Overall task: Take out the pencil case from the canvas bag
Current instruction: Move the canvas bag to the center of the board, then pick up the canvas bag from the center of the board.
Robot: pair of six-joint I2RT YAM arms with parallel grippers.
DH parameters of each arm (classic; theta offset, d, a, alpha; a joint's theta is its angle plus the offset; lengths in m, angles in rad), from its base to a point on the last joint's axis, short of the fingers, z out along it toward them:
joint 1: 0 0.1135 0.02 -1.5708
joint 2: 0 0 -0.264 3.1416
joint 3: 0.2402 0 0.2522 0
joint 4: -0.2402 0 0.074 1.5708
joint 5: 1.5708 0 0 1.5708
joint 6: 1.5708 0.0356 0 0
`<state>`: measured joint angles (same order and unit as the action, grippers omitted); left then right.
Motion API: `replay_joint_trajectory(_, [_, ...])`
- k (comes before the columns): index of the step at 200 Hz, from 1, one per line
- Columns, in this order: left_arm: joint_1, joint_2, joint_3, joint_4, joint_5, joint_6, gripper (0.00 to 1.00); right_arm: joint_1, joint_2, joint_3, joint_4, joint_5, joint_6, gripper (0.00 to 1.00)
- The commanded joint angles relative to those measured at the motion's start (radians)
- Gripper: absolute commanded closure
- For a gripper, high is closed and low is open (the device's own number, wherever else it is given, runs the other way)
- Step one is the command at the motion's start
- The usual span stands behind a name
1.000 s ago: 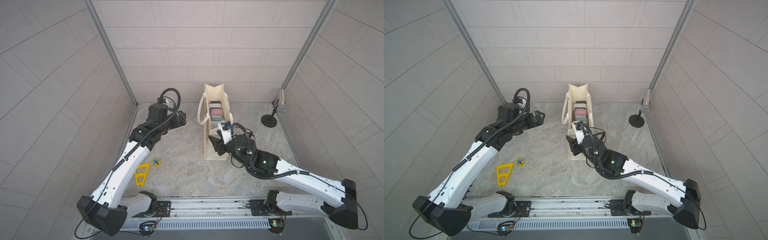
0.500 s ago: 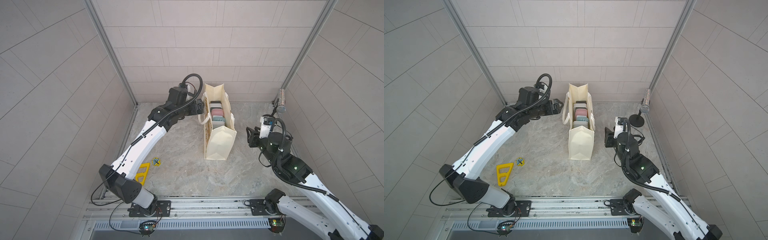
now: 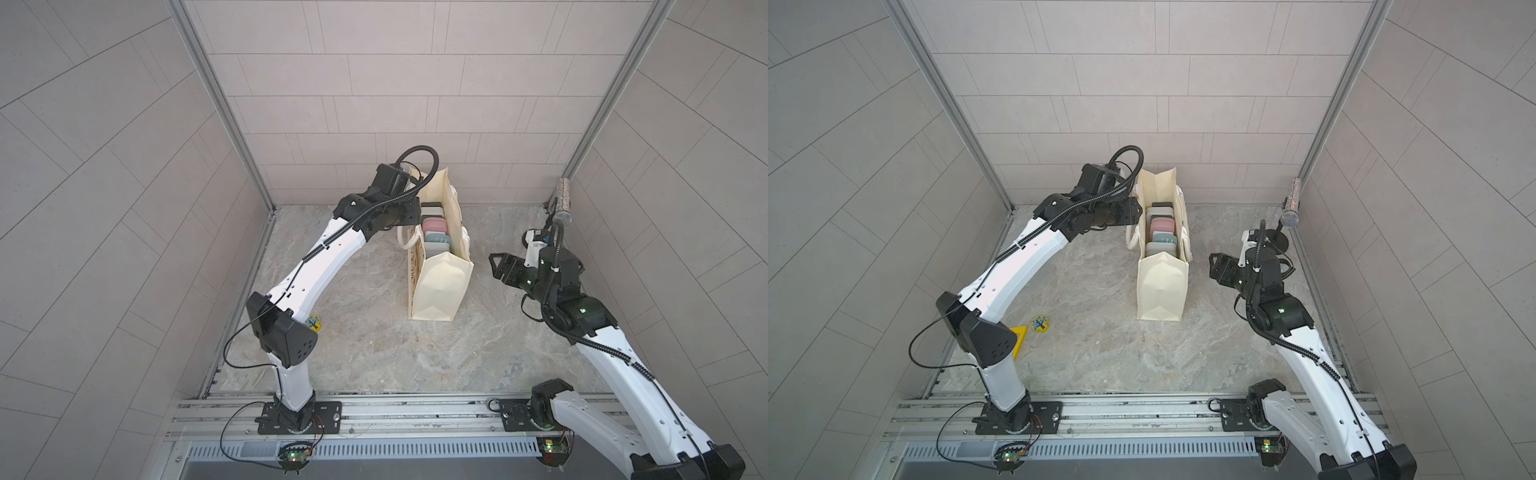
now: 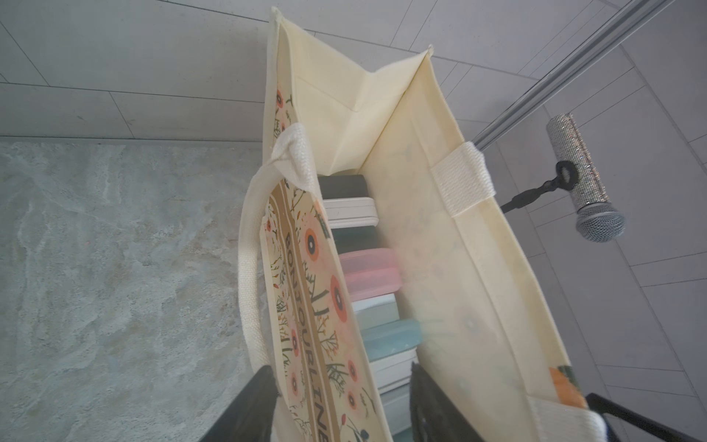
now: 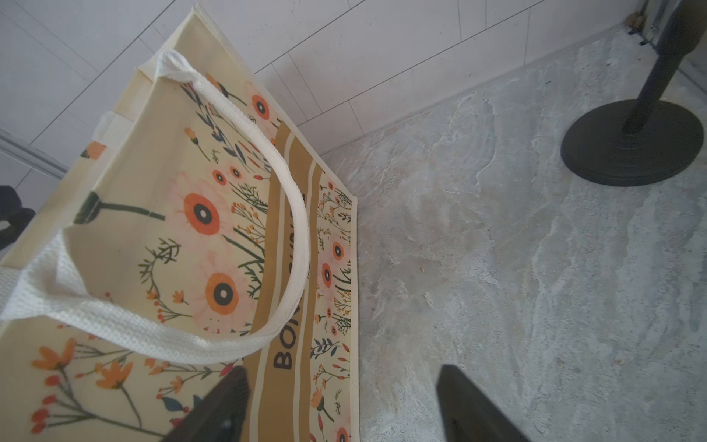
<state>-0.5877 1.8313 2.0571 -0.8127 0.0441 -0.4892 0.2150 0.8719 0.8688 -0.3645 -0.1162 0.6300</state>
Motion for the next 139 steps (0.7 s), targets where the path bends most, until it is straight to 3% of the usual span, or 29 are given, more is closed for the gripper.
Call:
replay_joint_trajectory(1, [-0.004,0.014,0.051,-0.045,-0.021,0.016,0.48,-0.006,-0.061,-0.02,0.068,0.058,0.036,0.0])
replay_joint_trajectory(20, [-0.005,0.04,0.079,-0.052,-0.01,0.015,0.53,-0.008,-0.103,-0.077,0.17,0.0,0.052,0.0])
replay_joint_trajectory(63, [-0.006,0.087,0.136,-0.082,-0.007,0.021,0.7,-0.009,-0.106,-0.099,0.203,-0.014,0.053,0.01])
replay_joint_trajectory(139, [-0.006,0.147,0.19,-0.103,0.011,0.017,0.71,-0.008,-0.113,-0.136,0.268,-0.063,0.061,0.0])
